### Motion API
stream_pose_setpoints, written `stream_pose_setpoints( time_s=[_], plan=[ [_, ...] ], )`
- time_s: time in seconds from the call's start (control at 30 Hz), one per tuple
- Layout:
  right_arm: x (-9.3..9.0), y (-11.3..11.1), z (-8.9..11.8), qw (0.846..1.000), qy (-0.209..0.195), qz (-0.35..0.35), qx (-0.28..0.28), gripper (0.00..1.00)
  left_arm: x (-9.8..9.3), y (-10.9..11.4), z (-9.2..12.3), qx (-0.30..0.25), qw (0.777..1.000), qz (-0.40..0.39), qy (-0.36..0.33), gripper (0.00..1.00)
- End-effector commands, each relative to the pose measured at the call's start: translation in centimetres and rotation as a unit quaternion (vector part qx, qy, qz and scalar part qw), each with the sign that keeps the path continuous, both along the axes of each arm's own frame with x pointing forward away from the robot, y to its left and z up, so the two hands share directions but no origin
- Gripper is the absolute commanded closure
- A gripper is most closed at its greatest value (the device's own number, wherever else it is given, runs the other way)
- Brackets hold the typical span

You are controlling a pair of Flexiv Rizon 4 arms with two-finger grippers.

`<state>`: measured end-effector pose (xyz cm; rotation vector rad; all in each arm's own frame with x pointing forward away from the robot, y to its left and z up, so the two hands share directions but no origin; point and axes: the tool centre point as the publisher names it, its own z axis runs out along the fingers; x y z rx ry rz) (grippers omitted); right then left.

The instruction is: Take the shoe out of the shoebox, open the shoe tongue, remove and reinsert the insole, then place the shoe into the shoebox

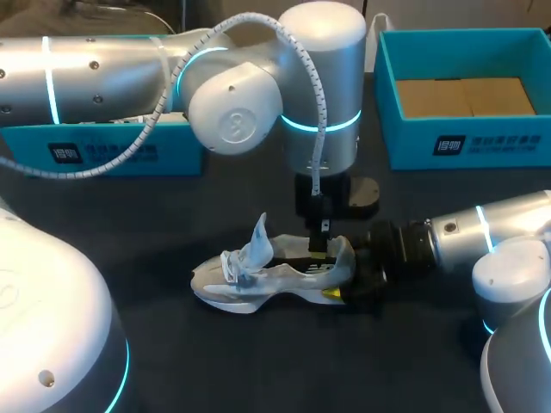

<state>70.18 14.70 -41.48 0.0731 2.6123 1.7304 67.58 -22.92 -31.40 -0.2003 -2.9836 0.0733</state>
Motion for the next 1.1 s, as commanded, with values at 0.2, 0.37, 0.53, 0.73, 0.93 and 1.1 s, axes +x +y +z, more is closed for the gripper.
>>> stream_pose_setpoints(
  time_s=[0.2,0.37,0.53,0.73,0.93,1.1],
  plan=[
    [0.0,0.1,0.2,1.000,0.001,0.000,-0.003,1.00,1.5,-0.3,-3.1,-0.016,1.000,0.007,0.003,1.00],
    [0.0,0.1,0.2,1.000,0.001,0.000,-0.003,1.00,1.5,0.0,-4.5,-0.006,1.000,0.001,0.010,1.00],
    [0.0,0.1,0.2,1.000,0.001,0.000,-0.003,1.00,1.0,0.7,-5.4,0.002,1.000,0.001,0.015,1.00],
    [0.0,0.1,0.2,1.000,0.001,0.000,-0.003,1.00,0.5,1.6,-5.9,0.010,1.000,-0.001,0.018,1.00],
    [0.0,0.1,0.2,1.000,0.001,0.000,-0.003,1.00,0.4,2.9,-6.1,0.016,1.000,0.002,0.026,1.00],
    [0.0,0.1,0.2,1.000,0.001,0.000,-0.003,1.00,0.2,4.0,-6.1,0.027,0.999,0.005,0.028,1.00]
  ],
)
